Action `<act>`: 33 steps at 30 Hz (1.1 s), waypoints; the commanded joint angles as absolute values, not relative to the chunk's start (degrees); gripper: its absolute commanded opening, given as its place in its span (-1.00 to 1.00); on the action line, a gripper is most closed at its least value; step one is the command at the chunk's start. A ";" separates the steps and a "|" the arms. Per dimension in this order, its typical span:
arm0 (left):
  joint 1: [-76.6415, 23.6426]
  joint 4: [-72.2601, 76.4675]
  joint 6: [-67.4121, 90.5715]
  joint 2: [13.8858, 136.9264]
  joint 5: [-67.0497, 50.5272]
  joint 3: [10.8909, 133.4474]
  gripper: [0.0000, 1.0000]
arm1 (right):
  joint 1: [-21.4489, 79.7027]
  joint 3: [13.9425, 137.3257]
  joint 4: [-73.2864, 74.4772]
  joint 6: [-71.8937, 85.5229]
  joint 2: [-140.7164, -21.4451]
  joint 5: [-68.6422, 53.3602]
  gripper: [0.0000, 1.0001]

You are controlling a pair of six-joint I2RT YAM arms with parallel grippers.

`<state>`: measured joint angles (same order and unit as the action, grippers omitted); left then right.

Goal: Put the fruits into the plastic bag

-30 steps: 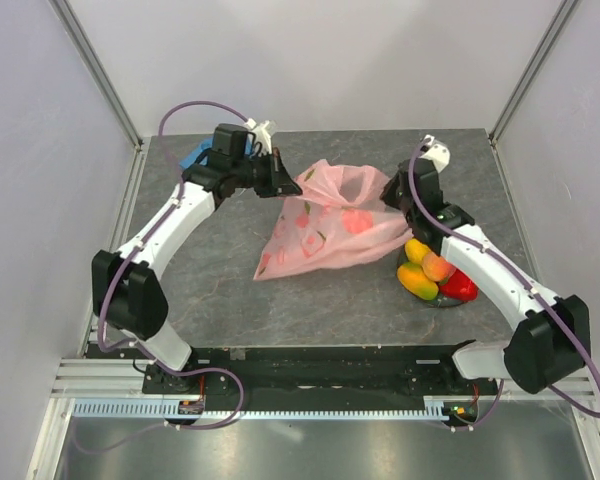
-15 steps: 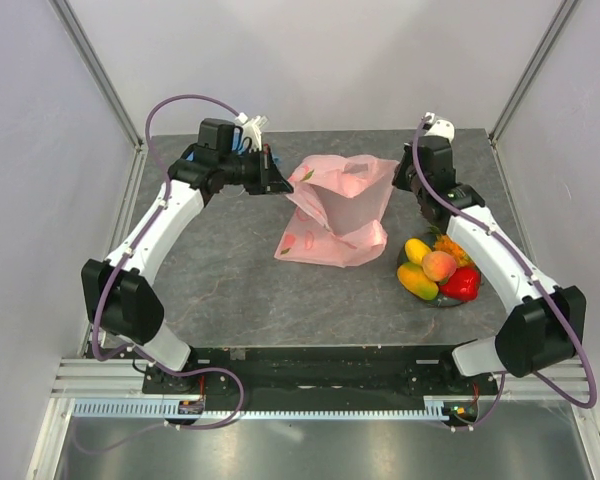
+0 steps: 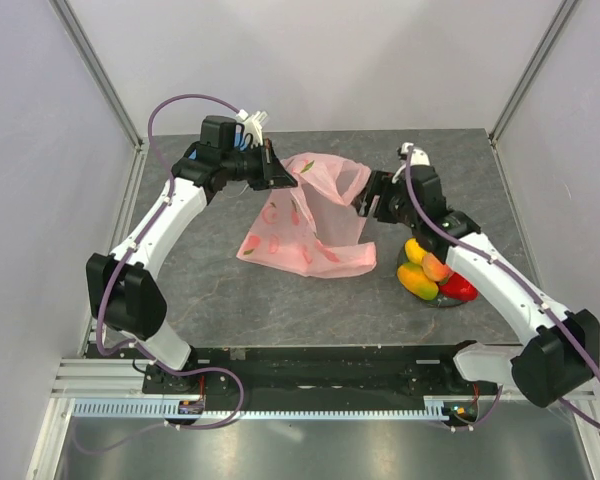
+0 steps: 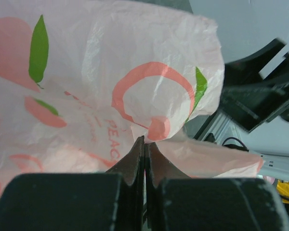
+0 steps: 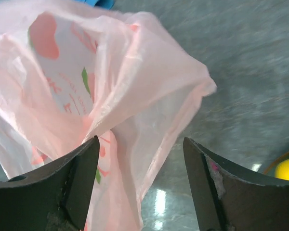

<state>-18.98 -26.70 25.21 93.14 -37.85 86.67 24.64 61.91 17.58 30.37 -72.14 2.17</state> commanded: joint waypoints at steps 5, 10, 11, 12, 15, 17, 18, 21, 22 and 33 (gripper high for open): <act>-18.81 -21.62 28.65 93.25 -40.52 87.45 -0.97 | 26.81 56.15 8.97 37.79 -82.07 0.09 0.59; -18.81 -20.31 29.62 92.99 -40.61 86.31 -0.97 | 26.98 55.73 0.45 43.23 -88.67 -10.44 0.61; -18.72 -19.61 29.88 93.08 -40.69 86.13 -0.97 | 27.33 55.29 -2.00 45.68 -89.29 -12.63 0.63; -18.81 -19.25 30.14 93.08 -40.69 86.05 -0.97 | 27.68 55.20 -3.50 46.31 -89.82 -13.00 0.63; -18.72 -17.67 31.20 93.16 -40.52 85.78 -0.97 | 29.00 54.76 -6.14 48.51 -91.67 -14.94 0.64; -18.81 -16.53 32.07 93.16 -40.25 85.34 -0.97 | 29.79 54.58 -6.85 49.22 -92.72 -15.90 0.65; -18.72 -15.22 32.34 93.08 -40.17 85.25 -0.97 | 30.06 54.49 -7.20 49.74 -92.99 -16.34 0.64; -18.81 -13.45 33.40 92.99 -40.43 84.64 -0.97 | 30.41 53.70 -8.69 50.53 -93.95 -17.31 0.52; -18.72 -12.32 33.57 92.64 -40.60 84.46 -0.97 | 30.50 53.44 -9.14 50.97 -94.30 -17.49 0.43; -18.46 -14.76 31.82 90.79 -37.27 82.18 0.17 | 30.50 58.71 1.74 47.99 -85.01 -4.33 -1.00</act>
